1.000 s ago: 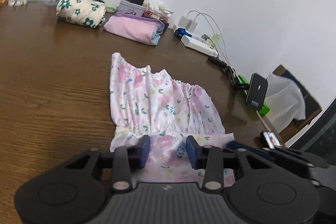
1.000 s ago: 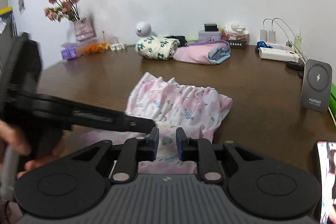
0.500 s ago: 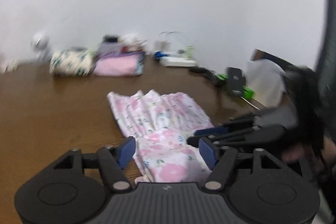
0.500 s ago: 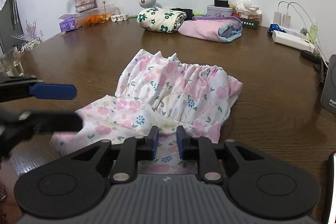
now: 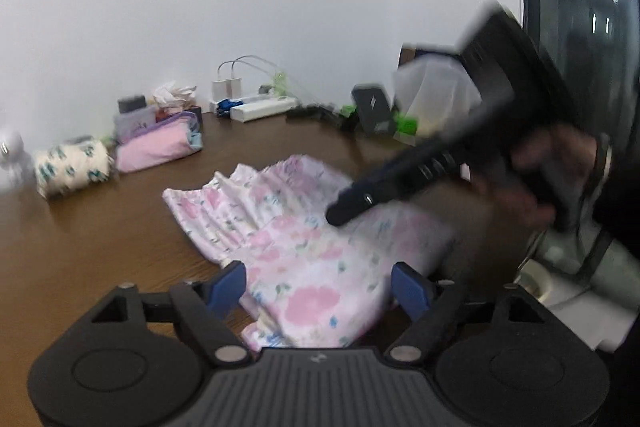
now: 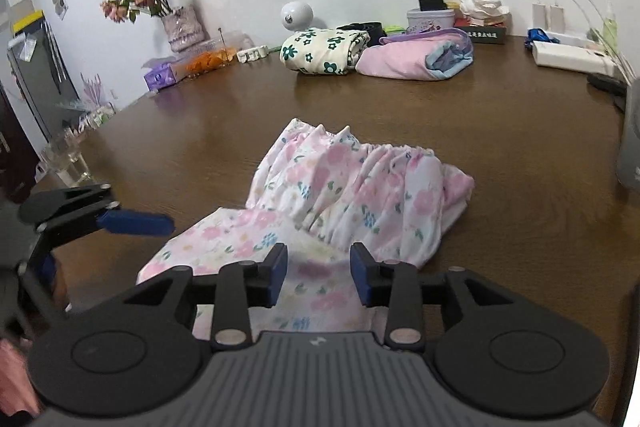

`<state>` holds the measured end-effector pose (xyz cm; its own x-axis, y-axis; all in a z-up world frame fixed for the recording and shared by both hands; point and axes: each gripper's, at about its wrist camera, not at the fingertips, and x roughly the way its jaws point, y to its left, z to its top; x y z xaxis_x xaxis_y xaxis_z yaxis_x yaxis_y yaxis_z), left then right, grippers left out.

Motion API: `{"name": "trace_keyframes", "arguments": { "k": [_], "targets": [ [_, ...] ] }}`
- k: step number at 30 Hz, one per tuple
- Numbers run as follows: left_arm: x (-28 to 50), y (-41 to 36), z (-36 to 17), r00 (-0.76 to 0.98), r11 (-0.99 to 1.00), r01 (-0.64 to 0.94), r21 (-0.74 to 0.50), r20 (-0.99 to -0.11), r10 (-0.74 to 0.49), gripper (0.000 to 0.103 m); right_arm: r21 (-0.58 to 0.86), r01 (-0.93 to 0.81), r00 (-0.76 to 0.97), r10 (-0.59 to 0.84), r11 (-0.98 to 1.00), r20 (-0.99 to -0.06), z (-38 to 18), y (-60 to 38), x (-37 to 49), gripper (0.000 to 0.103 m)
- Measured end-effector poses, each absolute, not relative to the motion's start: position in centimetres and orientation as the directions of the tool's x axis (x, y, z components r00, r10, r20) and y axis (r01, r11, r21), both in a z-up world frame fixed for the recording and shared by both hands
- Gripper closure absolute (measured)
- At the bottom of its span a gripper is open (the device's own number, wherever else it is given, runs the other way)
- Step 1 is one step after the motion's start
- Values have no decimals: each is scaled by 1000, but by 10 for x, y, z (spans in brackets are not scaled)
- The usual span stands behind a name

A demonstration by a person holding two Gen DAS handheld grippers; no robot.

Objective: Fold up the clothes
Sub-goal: 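Grasp the folded dress end with the left gripper while the right gripper grasps beside it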

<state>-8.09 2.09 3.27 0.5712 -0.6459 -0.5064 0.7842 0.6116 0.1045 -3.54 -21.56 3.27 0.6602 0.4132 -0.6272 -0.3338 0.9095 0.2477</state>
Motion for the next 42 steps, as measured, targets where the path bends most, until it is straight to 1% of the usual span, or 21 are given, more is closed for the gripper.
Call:
{"name": "trace_keyframes", "arguments": {
  "k": [2,5,8,10,14,19,21,22,25,26,28,30,32,33,34,35,37,38,39,40,42],
  "targets": [
    [-91,22,31,570,583,800,144,-489,-660,24,197,-340,645,380,920,-663,26,-201,-29,68],
    [-110,23,30,555,533,824,192,-462,-692,23,163,-361,639,371,918,-674,25,-191,-33,68],
    [-137,21,26,525,482,851,211,-391,-756,22,140,-390,630,374,910,-681,24,-189,-41,68],
    [-158,19,19,517,436,853,286,-356,-778,22,109,-407,629,365,907,-687,24,-186,-48,68],
    [-184,12,-6,581,383,773,506,-322,-747,22,96,-441,598,372,892,-710,27,-187,-57,68],
    [-192,14,-28,586,327,740,588,-324,-742,23,101,-479,563,393,872,-727,31,-188,-77,68],
    [-189,12,-30,574,311,743,592,-325,-752,27,105,-485,555,398,868,-731,31,-187,-83,68],
    [-186,10,-30,568,309,751,583,-333,-752,34,108,-483,555,399,869,-730,31,-187,-85,68],
    [-174,8,-27,533,288,786,548,-362,-765,39,114,-486,552,405,867,-729,32,-187,-93,67],
    [-170,8,-26,517,277,799,534,-373,-770,43,118,-494,546,412,861,-730,32,-187,-96,67],
    [-165,9,-25,486,258,826,502,-400,-777,47,132,-505,535,429,853,-728,33,-190,-99,67],
    [-156,11,-22,458,259,856,447,-424,-782,49,149,-515,526,448,844,-723,33,-194,-101,66],
    [-147,14,-17,422,269,892,364,-450,-787,51,146,-540,530,470,829,-705,33,-198,-105,64],
    [-141,15,-13,405,283,907,312,-462,-789,52,131,-553,545,477,822,-689,35,-201,-110,60],
    [-136,17,-9,388,296,919,259,-472,-791,54,116,-566,559,484,816,-673,36,-203,-115,49],
    [-131,18,-7,372,301,928,221,-481,-794,55,104,-589,569,503,801,-651,37,-206,-122,43],
    [-120,20,-2,340,309,940,146,-497,-799,56,83,-666,568,576,741,-587,41,-209,-144,18],
    [-117,20,0,325,309,944,118,-504,-800,57,70,-701,564,612,709,-555,43,-211,-155,14],
    [-115,19,2,311,310,947,90,-511,-801,57,55,-735,556,647,676,-522,45,-213,-166,5],
    [-111,20,4,293,308,949,60,-521,-802,57,42,-766,539,676,642,-502,46,-213,-175,3],
    [-105,20,8,256,304,953,0,-539,-803,57,-2,-820,490,701,572,-518,41,-207,-187,2]
  ]
}}
